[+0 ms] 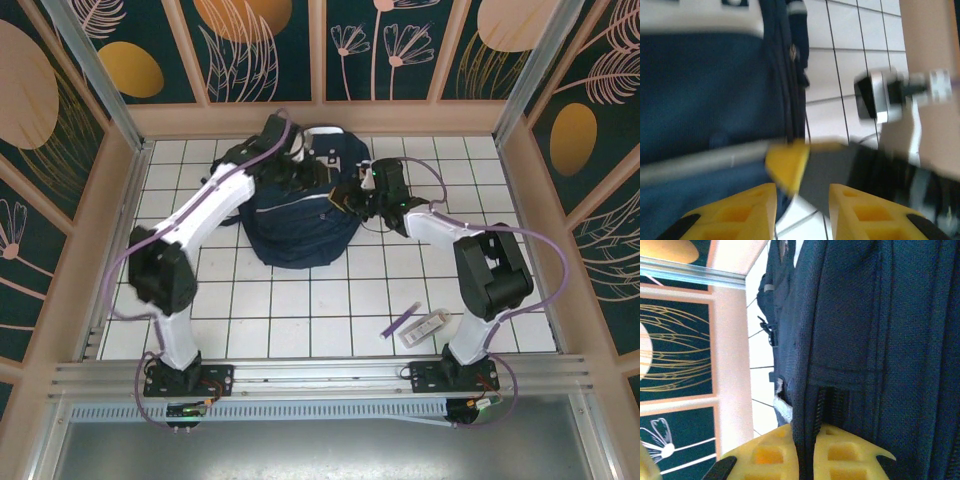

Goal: Pack books, pencil case, and school supplies into a backpack

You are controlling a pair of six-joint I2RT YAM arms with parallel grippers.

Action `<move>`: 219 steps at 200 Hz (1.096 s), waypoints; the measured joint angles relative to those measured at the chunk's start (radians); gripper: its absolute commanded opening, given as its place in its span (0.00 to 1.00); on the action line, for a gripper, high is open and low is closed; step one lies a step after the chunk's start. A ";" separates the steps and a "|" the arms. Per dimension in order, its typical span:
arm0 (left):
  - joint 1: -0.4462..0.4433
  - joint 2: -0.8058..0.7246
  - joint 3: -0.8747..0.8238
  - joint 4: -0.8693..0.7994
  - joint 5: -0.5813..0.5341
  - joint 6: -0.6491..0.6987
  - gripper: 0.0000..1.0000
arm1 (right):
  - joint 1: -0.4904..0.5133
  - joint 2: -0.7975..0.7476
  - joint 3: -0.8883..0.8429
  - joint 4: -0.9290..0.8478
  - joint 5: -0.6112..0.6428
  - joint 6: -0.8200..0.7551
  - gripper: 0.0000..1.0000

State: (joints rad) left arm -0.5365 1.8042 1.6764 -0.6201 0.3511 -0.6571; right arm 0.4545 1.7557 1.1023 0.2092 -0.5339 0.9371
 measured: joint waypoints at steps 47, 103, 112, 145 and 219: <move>-0.037 -0.181 -0.383 0.171 0.051 -0.105 0.38 | 0.002 0.013 0.014 0.035 -0.035 0.069 0.00; -0.045 -0.177 -0.461 0.341 0.020 -0.231 0.40 | 0.026 0.013 0.045 0.018 -0.036 0.072 0.00; -0.045 -0.174 -0.461 0.355 0.002 -0.246 0.40 | 0.031 0.013 0.052 0.010 -0.036 0.071 0.00; -0.045 -0.153 -0.489 0.433 -0.055 -0.314 0.40 | 0.043 0.024 0.076 0.009 -0.043 0.068 0.00; -0.055 -0.114 -0.514 0.448 -0.185 -0.424 0.05 | 0.054 0.045 0.087 0.008 -0.050 0.044 0.00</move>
State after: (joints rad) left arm -0.5915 1.6901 1.1622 -0.1722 0.1658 -1.0809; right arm 0.5087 1.8008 1.1896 0.2176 -0.5842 0.9813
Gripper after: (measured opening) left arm 0.138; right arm 0.094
